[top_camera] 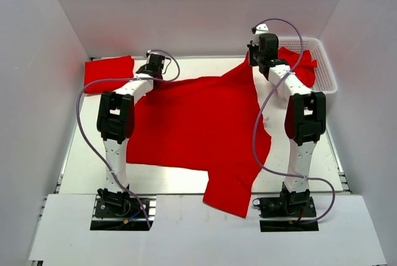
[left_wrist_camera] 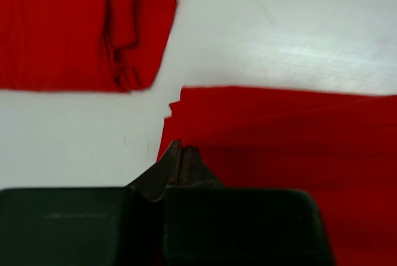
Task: Fold and stack the t-shirts
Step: Flatten out the tshirt
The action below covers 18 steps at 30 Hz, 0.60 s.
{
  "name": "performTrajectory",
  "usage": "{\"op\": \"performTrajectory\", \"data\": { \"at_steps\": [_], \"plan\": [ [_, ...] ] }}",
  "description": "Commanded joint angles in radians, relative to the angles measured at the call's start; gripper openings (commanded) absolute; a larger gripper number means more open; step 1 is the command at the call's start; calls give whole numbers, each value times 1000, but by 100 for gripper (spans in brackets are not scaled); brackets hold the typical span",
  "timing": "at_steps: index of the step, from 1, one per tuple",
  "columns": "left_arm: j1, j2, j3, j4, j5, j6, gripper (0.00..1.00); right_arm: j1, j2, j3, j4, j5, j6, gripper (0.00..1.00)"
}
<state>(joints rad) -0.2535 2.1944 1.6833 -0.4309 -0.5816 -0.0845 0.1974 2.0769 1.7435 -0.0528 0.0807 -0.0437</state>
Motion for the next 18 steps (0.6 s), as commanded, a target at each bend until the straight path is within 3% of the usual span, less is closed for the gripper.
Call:
{"op": "performTrajectory", "data": {
  "at_steps": [1, 7, 18],
  "plan": [
    [14, -42, 101, 110, 63, 61, 0, -1, 38, 103, 8, -18, -24, 0],
    [25, -19, 144, 129, 118, 126, 0, 0, 14, 77, 7, -1, -30, 0],
    [43, -116, 50, 144, 120, 146, 0, 4, -314, -350, 82, 2, -13, 0]
  ]
}}
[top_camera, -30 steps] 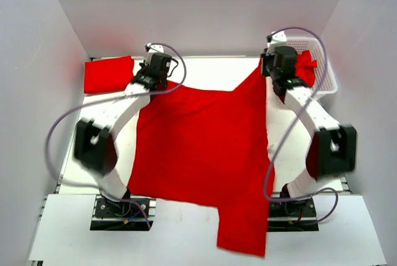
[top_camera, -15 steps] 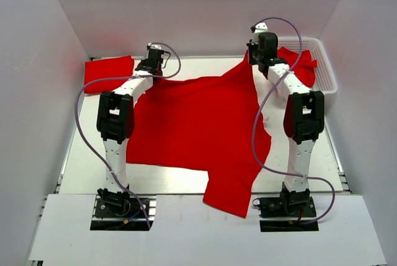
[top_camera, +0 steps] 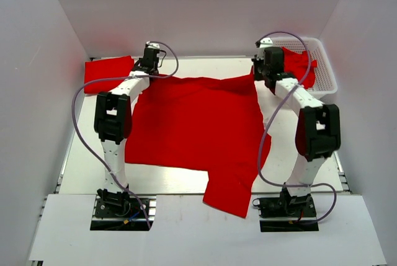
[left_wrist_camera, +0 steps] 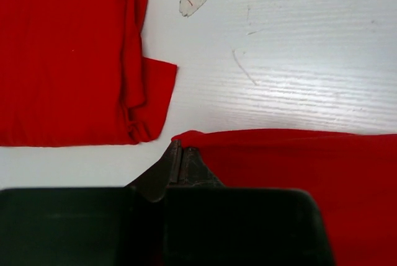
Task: Fold and stack the t-shirts
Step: Flatten out the tshirt, then fold the flattened tshirt in 1/3 of the way
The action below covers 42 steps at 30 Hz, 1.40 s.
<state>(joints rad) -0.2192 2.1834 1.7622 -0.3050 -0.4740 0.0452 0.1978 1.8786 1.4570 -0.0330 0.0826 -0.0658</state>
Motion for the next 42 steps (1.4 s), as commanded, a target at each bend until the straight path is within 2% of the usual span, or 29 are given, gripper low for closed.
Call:
{"op": "performTrajectory", "data": {
  "at_steps": [1, 12, 17, 28, 32, 42],
  "plan": [
    [9, -129, -59, 32, 12, 27, 0, 3, -149, -81, 64, -6, 18, 0],
    [9, -287, -292, 122, 0, 62, 0, 6, -410, -340, -13, 9, 60, 0],
    [9, -312, -323, 153, 9, 94, 0, 8, -496, -458, -21, -38, 138, 0],
    [9, -352, -432, 135, -46, 61, 0, 18, -582, -601, -48, -72, 221, 0],
    [9, -361, -454, 126, -70, 27, 0, 37, -610, -648, -79, -152, 238, 0],
    [9, -370, -484, 106, -100, 7, 0, 64, -665, -727, -139, -121, 291, 0]
  ]
}}
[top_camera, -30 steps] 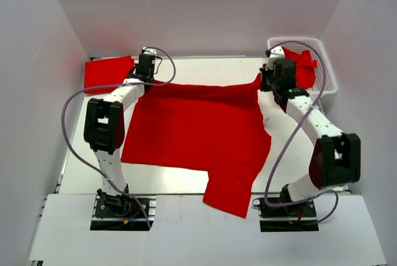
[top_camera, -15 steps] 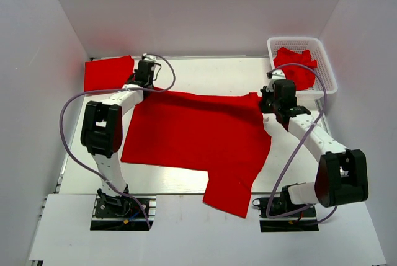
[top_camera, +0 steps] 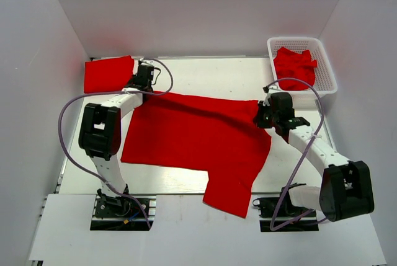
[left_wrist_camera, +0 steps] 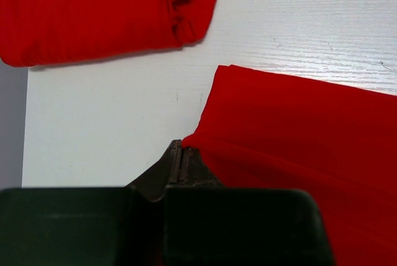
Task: Fold and stack the t-shirts
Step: Fold the flattened tshirt in 1/3 of the way
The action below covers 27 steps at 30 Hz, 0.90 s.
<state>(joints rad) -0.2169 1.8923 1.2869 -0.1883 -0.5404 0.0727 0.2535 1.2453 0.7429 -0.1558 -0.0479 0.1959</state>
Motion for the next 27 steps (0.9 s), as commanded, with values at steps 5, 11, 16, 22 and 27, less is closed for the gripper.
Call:
{"op": "performTrajectory", "data": {
  "at_steps": [5, 11, 16, 22, 27],
  "plan": [
    [7, -79, -41, -31, -43, -63, 0, 18, -44, -53, -14, -7, 65, 0],
    [7, -99, -81, -101, -39, -132, 0, 24, -72, -94, -76, 22, 119, 0],
    [7, -99, -49, -290, -68, -263, 29, 21, -102, -119, -177, -33, 137, 23],
    [7, -134, 12, -451, -107, -356, 100, 24, -161, -120, -269, -29, 117, 90],
    [7, -145, 113, -531, -86, -386, 100, 20, -147, 1, -255, 43, 112, 90]
  ]
}}
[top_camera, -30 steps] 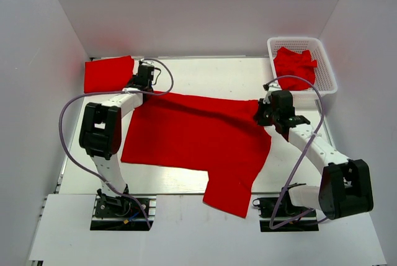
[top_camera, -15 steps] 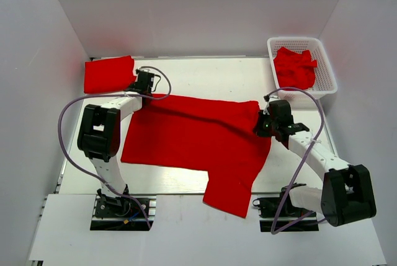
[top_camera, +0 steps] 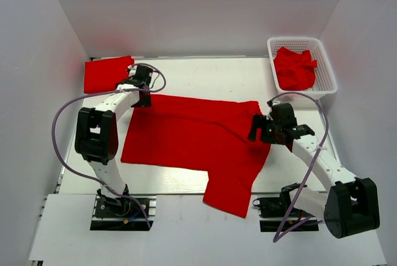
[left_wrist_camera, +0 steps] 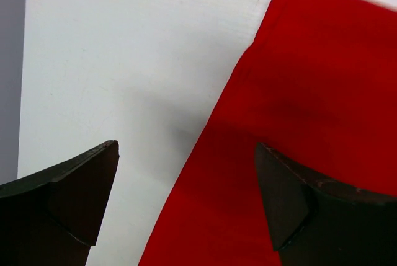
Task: Fold and stack the t-shirts
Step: Fold the flattened tshirt in 1/3 of the way
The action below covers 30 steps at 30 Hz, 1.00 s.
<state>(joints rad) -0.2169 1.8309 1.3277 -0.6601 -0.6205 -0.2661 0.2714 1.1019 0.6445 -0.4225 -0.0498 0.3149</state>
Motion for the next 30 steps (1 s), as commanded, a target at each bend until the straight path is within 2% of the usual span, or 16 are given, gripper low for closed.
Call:
{"op": "performTrajectory", "data": {
  "at_steps": [1, 8, 13, 14, 20, 25, 30],
  "plan": [
    [7, -97, 82, -59, 14, -47, 100, 5, 6, 131, 16, 79, -16, 90],
    [7, -110, 82, 215, 325, 48, 100, 48, 214, 290, 105, 287, -23, 90],
    [4, 5, 128, 286, 407, 57, 100, 75, 378, 412, 142, 444, -31, 90],
    [4, 43, 128, 296, 438, 48, 100, 81, 451, 455, 139, 476, -43, 90],
    [4, 151, 137, 338, 462, 48, 100, 89, 663, 593, 45, 600, -36, 90],
    [13, 212, 119, 341, 420, 10, 100, 77, 723, 626, 86, 633, -22, 90],
    [37, 246, 81, 280, 346, -48, 100, 63, 795, 691, 27, 685, 30, 90]
  ]
}}
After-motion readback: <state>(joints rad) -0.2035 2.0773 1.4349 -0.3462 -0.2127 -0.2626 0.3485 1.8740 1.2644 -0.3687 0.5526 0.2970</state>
